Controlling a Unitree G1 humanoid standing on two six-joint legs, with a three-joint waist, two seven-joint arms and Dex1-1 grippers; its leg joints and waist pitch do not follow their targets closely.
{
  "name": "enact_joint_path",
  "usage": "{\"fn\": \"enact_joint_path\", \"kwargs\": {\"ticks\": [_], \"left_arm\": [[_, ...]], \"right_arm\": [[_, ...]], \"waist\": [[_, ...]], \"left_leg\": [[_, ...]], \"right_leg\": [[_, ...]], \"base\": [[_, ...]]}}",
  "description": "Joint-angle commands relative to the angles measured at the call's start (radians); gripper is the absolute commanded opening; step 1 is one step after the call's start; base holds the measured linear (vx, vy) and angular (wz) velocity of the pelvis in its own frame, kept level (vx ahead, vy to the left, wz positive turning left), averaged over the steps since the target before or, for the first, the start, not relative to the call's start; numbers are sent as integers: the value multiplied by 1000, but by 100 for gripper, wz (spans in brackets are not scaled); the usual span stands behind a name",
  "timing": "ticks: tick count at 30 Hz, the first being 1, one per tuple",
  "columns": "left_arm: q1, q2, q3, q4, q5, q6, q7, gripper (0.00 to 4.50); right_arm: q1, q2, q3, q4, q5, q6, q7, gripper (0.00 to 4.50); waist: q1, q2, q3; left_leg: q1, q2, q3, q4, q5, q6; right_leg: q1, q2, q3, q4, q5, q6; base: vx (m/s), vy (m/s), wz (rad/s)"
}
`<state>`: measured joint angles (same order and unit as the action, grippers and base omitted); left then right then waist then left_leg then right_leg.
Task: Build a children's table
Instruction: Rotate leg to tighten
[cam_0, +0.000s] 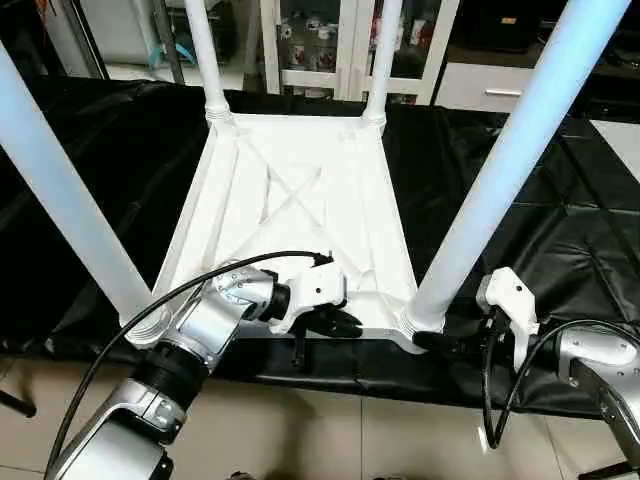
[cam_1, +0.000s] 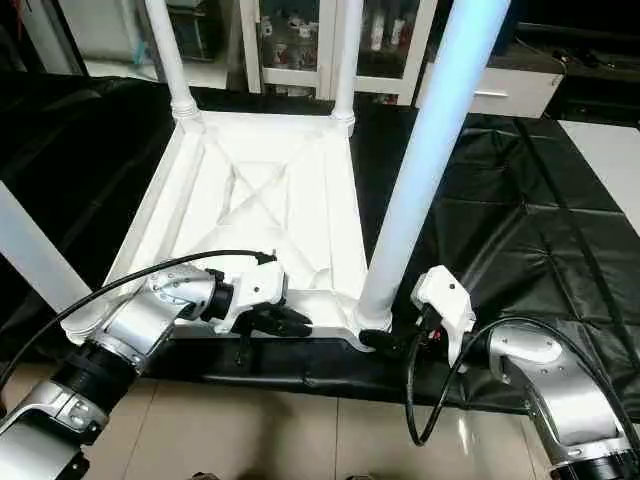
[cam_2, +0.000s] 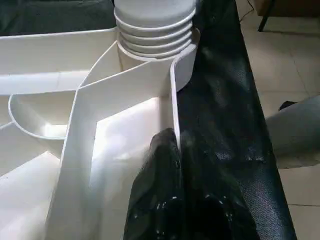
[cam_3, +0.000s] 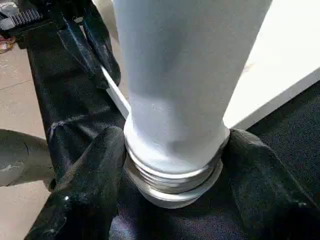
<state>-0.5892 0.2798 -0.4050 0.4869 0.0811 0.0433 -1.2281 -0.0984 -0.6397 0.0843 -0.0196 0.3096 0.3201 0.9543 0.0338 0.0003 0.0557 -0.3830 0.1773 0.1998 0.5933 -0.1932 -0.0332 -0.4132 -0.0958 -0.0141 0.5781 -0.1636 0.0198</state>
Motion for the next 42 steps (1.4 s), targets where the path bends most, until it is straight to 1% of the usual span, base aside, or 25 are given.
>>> {"fn": "enact_joint_path", "kwargs": {"ticks": [1,8,9,11,13,16,18,19,20,21,23,24,25,26,27,28,29,31,32,34,37,39,40,41,42], "left_arm": [[15,2,-47,29,21,3,-19,0],[22,7,-48,24,18,7,-24,0],[22,0,-36,27,12,23,-7,0],[20,-9,-24,34,9,35,14,0],[17,-20,-13,43,6,42,37,0],[2,-62,18,95,16,55,146,0],[-6,-77,28,116,22,57,189,0],[-9,-82,31,123,23,58,203,0],[-20,-100,41,146,27,66,247,0],[-38,-127,58,177,34,73,318,0],[-51,-146,71,199,37,77,367,0],[-72,-176,87,232,42,78,434,0],[-72,-176,87,232,42,78,434,0],[-93,-201,99,264,48,76,488,0],[-118,-229,116,303,52,68,559,0],[-119,-231,117,305,53,67,564,0],[-150,-260,129,352,66,55,652,0],[-165,-273,131,374,74,50,682,0],[-170,-278,131,381,78,45,696,0],[-176,-283,130,389,80,35,700,0],[-175,-278,124,395,83,20,687,0],[-173,-272,121,397,86,8,679,0],[-175,-268,118,404,87,0,674,0],[-173,-262,116,405,88,-6,665,0],[-173,-258,113,406,88,-18,656,0]], "right_arm": [[-3,8,-1,0,9,-12,18,273],[5,24,-3,0,16,-24,18,272],[4,55,-26,5,34,-28,-14,272],[-4,91,-51,19,46,-30,-58,272],[-8,122,-68,25,60,-28,-91,272],[0,249,-93,45,75,-47,-221,272],[1,286,-93,53,68,-59,-259,272],[1,296,-93,56,65,-64,-271,272],[-3,333,-85,73,28,-94,-325,271],[-14,385,-80,104,-21,-121,-402,270],[-29,417,-80,134,-54,-130,-463,269],[-56,459,-75,188,-110,-151,-558,269],[-56,459,-75,188,-110,-151,-558,269],[-88,495,-73,244,-154,-168,-647,269],[-126,529,-75,305,-185,-173,-732,269],[-128,532,-75,309,-187,-173,-737,269],[-184,580,-80,389,-223,-198,-842,268],[-212,605,-79,424,-250,-221,-888,268],[-224,617,-74,435,-257,-234,-893,268],[-238,636,-71,446,-254,-257,-881,268],[-238,643,-77,438,-238,-276,-850,268],[-230,644,-87,422,-208,-283,-817,268],[-226,643,-92,415,-198,-296,-809,283],[-219,636,-94,402,-198,-307,-810,301],[-213,633,-97,390,-189,-311,-801,301]], "waist": [[-2,-18,-56],[-2,-18,-56],[-2,-15,-56],[-4,-16,-57],[-8,-18,-54],[-17,-16,-49],[-22,-18,-47],[-28,-16,-46],[-29,-15,-44],[-36,-16,-43],[-38,-19,-44],[-40,-15,-42],[-43,-14,-42],[-46,-16,-44],[-54,-13,-41],[-60,-16,-43],[-62,-14,-44],[-63,-11,-44],[-61,-13,-47],[-59,-12,-50],[-61,-8,-52],[-60,-9,-53],[-58,-7,-55],[-57,-6,-55],[-51,-7,-55]], "left_leg": [[19,50,-15,-68,-157,116],[19,50,-15,-67,-153,118],[20,50,-15,-68,-156,117],[19,49,-14,-67,-156,115],[14,47,-16,-70,-176,104],[20,47,-17,-77,-257,60],[18,45,-21,-82,-286,37],[18,45,-22,-84,-308,29],[19,45,-22,-85,-321,25],[18,42,-21,-86,-342,8],[12,40,-26,-88,-340,5],[13,41,-27,-90,-346,4],[15,40,-26,-89,-356,0],[16,38,-28,-88,-356,-3],[12,37,-28,-90,-362,-7],[14,33,-29,-89,-375,-11],[12,33,-31,-89,-365,-6],[13,32,-30,-88,-364,-6],[10,34,-27,-87,-333,5],[9,34,-24,-84,-304,26],[0,34,-25,-82,-252,60],[8,35,-21,-79,-249,75],[10,37,-20,-76,-230,87],[10,37,-19,-75,-217,93],[9,37,-17,-74,-184,110]], "right_leg": [[45,-39,18,-49,-127,-274],[46,-38,18,-48,-119,-276],[44,-38,18,-48,-121,-278],[44,-38,18,-48,-119,-280],[45,-37,16,-51,-153,-275],[33,-37,17,-68,-286,-236],[34,-35,15,-72,-336,-212],[29,-35,16,-76,-361,-200],[27,-35,16,-78,-375,-195],[20,-34,17,-81,-397,-183],[27,-35,15,-81,-414,-169],[23,-35,15,-83,-422,-162],[18,-33,15,-84,-427,-160],[22,-35,15,-85,-428,-157],[18,-34,14,-88,-436,-155],[19,-34,12,-90,-460,-147],[20,-35,13,-90,-452,-145],[17,-34,14,-91,-441,-147],[23,-32,16,-86,-369,-159],[27,-31,16,-79,-297,-179],[38,-33,13,-69,-217,-202],[34,-32,14,-70,-198,-215],[34,-32,15,-67,-162,-232],[35,-32,15,-66,-142,-239],[38,-32,15,-61,-102,-251]], "base": [[0,0,0],[0,0,0],[0,0,0],[0,0,0],[0,0,0],[0,0,0],[0,0,0],[0,0,0],[0,0,0],[0,0,0],[0,0,0],[0,0,0],[0,0,0],[0,0,0],[0,0,0],[0,0,0],[0,0,0],[0,0,0],[0,0,0],[0,0,0],[0,0,0],[0,0,0],[0,0,0],[64,-13,3],[0,0,0]]}}
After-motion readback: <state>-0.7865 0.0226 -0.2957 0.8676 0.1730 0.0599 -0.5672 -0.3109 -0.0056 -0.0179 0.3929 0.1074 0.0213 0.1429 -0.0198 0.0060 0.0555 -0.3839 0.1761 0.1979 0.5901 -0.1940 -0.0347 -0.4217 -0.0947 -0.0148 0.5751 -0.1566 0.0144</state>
